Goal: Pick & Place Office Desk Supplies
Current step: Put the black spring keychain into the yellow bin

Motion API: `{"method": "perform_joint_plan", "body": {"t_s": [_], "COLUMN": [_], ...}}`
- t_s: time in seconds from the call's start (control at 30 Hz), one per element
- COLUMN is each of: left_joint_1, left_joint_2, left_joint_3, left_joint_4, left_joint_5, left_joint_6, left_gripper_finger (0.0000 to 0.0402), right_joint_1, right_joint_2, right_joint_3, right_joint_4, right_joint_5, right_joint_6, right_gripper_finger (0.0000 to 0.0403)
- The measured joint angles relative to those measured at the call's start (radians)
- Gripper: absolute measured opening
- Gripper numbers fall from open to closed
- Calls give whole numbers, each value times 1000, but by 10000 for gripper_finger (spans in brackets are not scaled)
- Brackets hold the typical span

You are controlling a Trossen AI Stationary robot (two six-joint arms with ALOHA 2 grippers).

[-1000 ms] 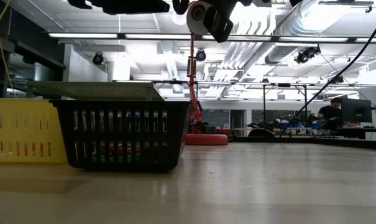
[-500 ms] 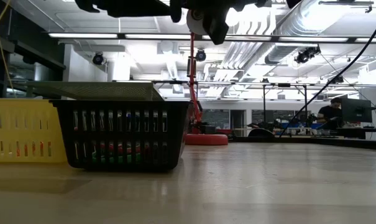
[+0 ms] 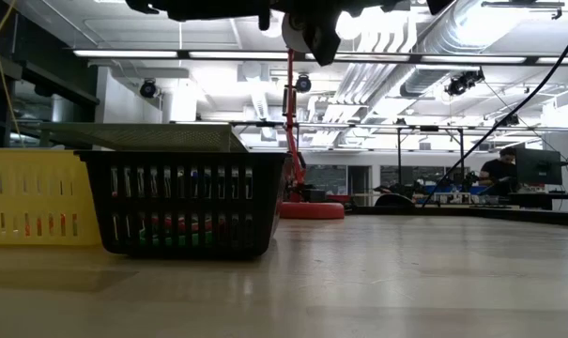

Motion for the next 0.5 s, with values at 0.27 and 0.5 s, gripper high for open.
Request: {"method": "perform_joint_plan", "body": {"t_s": [0.27, 0.5], "left_joint_1": [3, 3], "left_joint_2": [0, 0], "left_joint_3": [0, 0], "left_joint_4": [0, 0], "left_joint_5": [4, 3], "left_joint_6": [4, 9], "left_gripper_finger": [81, 81], "right_joint_1": [0, -1], "right_joint_2": [0, 0], "right_joint_3": [0, 0], "right_joint_4": [19, 19], "right_joint_5": [-21, -22], "right_joint_6": [1, 6], "right_gripper_finger": [23, 23]}}
